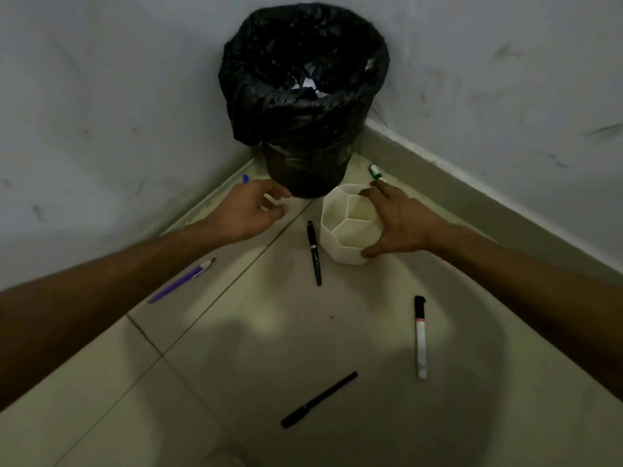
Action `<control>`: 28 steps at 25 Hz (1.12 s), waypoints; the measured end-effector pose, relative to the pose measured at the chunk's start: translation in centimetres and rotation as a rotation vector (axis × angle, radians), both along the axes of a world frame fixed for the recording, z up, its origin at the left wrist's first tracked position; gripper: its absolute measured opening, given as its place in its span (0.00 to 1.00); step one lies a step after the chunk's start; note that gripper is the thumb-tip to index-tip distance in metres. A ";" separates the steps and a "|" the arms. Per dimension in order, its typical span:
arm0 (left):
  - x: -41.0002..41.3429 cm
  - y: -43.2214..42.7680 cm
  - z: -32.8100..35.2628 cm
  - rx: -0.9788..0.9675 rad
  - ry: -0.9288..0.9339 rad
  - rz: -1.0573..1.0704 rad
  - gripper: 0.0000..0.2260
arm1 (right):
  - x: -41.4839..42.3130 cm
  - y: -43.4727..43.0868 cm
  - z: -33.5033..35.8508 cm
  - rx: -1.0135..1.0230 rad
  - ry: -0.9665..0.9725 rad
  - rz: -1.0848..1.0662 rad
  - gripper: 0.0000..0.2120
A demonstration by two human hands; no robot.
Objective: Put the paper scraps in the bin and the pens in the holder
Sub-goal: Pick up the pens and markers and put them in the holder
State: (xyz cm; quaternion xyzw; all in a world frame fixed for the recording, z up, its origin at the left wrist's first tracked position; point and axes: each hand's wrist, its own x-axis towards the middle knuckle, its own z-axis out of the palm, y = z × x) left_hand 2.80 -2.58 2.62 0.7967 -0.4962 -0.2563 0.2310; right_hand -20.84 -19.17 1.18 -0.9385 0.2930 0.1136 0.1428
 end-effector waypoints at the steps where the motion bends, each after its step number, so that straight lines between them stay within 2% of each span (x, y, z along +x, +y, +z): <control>1: -0.4 0.1 0.0 -0.020 -0.026 -0.017 0.13 | -0.5 0.3 0.1 0.012 -0.002 -0.018 0.57; 3: -1.4 0.7 0.7 -0.061 -0.031 -0.008 0.13 | -1.6 1.3 1.1 0.086 -0.132 -0.137 0.56; 4: -2.3 1.3 0.9 -0.075 -0.014 -0.002 0.13 | -2.4 2.3 1.6 0.123 -0.243 -0.229 0.51; 7: -5.0 3.3 0.7 -0.067 -0.001 -0.046 0.13 | -5.4 5.3 1.6 0.051 -0.530 -0.479 0.26; 8: -5.7 3.9 0.3 -0.060 -0.015 -0.088 0.14 | -6.4 6.2 1.0 0.026 -0.562 -0.529 0.19; 10: -6.9 5.0 -0.5 -0.054 -0.032 -0.166 0.15 | -8.2 7.3 -0.4 0.076 -0.529 -0.619 0.10; 13: -8.1 6.4 -1.2 -0.067 0.004 -0.197 0.15 | -10.5 8.4 -1.9 0.172 -0.311 -0.665 0.09; 17: -9.6 8.3 -2.5 -0.065 0.034 -0.252 0.13 | -12.4 10.7 -3.9 0.199 0.035 -0.646 0.21; 21: -10.1 9.7 -3.6 -0.059 -0.033 -0.298 0.12 | -12.2 11.2 -4.8 0.256 0.092 -0.473 0.25; 24: -11.9 12.7 -5.3 0.063 -0.099 -0.404 0.14 | -10.5 11.6 -3.8 0.342 0.040 -0.411 0.11; 28: -14.0 16.3 -7.5 0.307 -0.211 -0.500 0.23 | -7.1 13.1 -2.4 0.261 -0.018 -0.230 0.08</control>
